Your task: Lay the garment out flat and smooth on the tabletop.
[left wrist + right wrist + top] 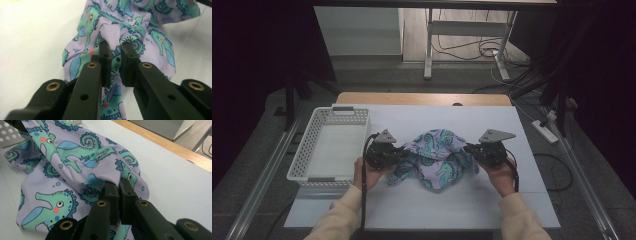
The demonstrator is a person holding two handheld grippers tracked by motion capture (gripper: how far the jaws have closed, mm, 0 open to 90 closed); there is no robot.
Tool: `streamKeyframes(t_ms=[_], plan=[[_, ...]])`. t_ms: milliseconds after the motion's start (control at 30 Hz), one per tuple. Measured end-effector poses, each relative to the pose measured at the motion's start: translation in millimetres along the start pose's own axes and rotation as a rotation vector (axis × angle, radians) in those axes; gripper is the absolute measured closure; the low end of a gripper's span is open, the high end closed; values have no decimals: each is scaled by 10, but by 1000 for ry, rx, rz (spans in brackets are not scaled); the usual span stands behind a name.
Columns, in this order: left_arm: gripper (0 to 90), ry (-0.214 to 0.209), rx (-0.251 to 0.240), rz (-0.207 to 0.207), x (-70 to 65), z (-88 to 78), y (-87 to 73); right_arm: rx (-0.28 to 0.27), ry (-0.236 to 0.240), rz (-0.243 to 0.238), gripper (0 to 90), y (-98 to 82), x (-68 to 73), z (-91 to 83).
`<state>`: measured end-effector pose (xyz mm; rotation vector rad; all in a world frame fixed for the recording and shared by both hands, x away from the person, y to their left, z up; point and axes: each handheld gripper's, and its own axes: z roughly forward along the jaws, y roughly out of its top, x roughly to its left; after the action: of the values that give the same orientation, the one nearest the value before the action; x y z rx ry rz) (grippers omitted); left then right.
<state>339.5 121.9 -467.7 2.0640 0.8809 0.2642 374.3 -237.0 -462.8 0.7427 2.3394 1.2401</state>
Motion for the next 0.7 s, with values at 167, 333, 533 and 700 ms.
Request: streamKeyframes(t_ms=[167, 333, 533, 700], plan=[[804, -2, -24, -28, 32, -27, 2, -16, -9, 15, 865, 4, -48, -65], [805, -1, -38, -33, 43, -60, 15, -40, -30, 30, 865, -5, -107, -156], [804, -1, -51, -33, 42, -81, 29, -60, -39, 35, 865, -3, -135, -260], [804, -4, -56, -32, 38, -70, 51, -65, -47, 34, 865, -4, -143, -312]])
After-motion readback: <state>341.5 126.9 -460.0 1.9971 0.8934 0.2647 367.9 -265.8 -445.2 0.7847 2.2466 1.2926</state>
